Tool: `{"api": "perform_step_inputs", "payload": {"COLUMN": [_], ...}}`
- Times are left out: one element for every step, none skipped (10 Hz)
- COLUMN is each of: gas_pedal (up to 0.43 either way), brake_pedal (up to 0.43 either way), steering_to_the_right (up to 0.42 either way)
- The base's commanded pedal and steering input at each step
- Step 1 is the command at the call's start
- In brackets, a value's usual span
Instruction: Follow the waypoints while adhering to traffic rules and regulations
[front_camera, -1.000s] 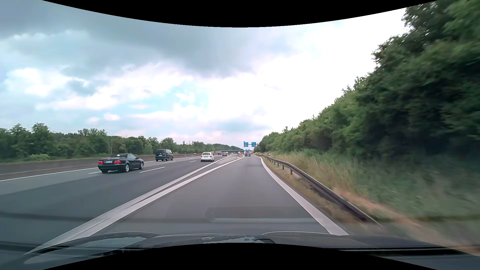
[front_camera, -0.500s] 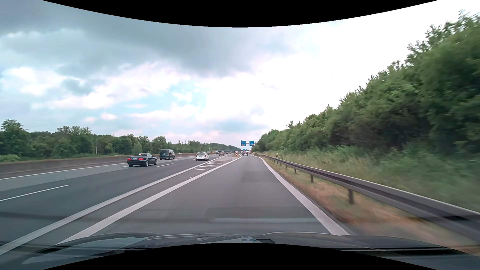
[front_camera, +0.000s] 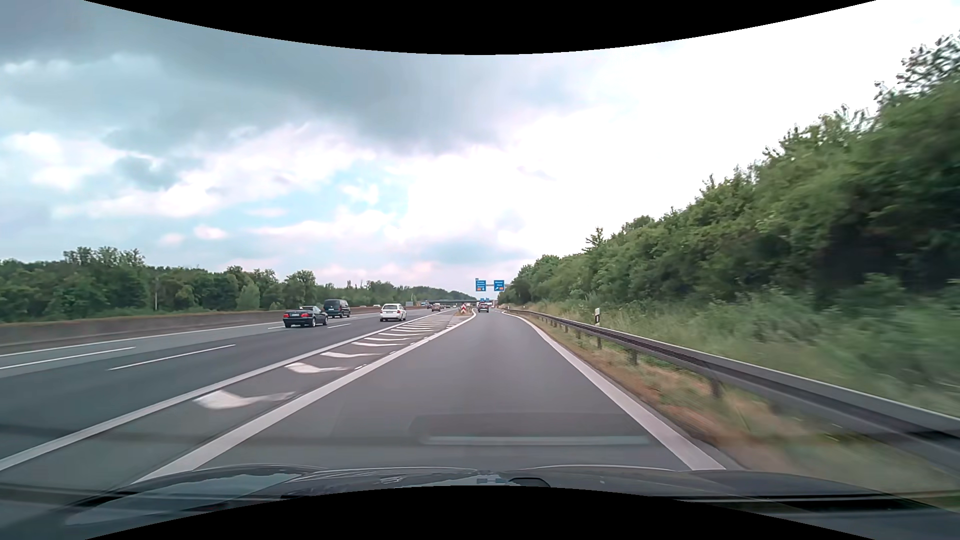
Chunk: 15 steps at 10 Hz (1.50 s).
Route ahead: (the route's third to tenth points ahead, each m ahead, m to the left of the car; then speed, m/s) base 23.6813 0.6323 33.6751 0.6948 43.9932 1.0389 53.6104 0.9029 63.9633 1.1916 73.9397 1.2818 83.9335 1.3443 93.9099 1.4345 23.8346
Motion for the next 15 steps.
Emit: {"api": "perform_step_inputs", "payload": {"gas_pedal": [0.240,0.240,0.240,0.240,0.240,0.240,0.240,0.240,0.240,0.240,0.240,0.240,0.240,0.240,0.240], "brake_pedal": [0.000,0.000,0.000,0.000,0.000,0.000,0.000,0.000,0.000,0.000,0.000,0.000,0.000,0.000,0.000], "steering_to_the_right": [0.005,0.003,0.002,0.001,0.000,-0.001,-0.002,-0.003,-0.004,-0.005,-0.007,-0.007,-0.007,-0.008,-0.009]}}
